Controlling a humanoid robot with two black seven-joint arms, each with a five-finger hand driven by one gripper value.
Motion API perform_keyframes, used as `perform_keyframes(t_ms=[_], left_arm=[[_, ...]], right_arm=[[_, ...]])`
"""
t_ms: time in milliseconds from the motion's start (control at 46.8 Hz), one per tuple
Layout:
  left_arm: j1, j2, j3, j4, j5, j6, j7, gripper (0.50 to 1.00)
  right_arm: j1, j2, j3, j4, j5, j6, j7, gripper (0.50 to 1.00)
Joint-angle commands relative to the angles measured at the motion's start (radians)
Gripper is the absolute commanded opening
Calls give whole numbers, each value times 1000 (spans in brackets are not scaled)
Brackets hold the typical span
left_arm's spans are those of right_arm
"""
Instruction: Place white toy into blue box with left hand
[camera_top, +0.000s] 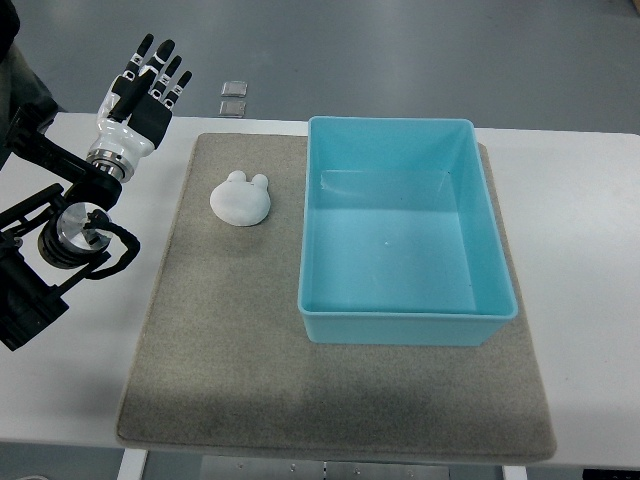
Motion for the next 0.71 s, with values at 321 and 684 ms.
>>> perform_keyframes(t_ms=[321,684], left_arm=[[0,-2,5,-3,0,17,0,999],[-2,-2,10,21,1,-2,0,999]], right_arm=[[0,0,0,0,0,-1,0,936],[0,0,0,0,-1,-1,0,936]])
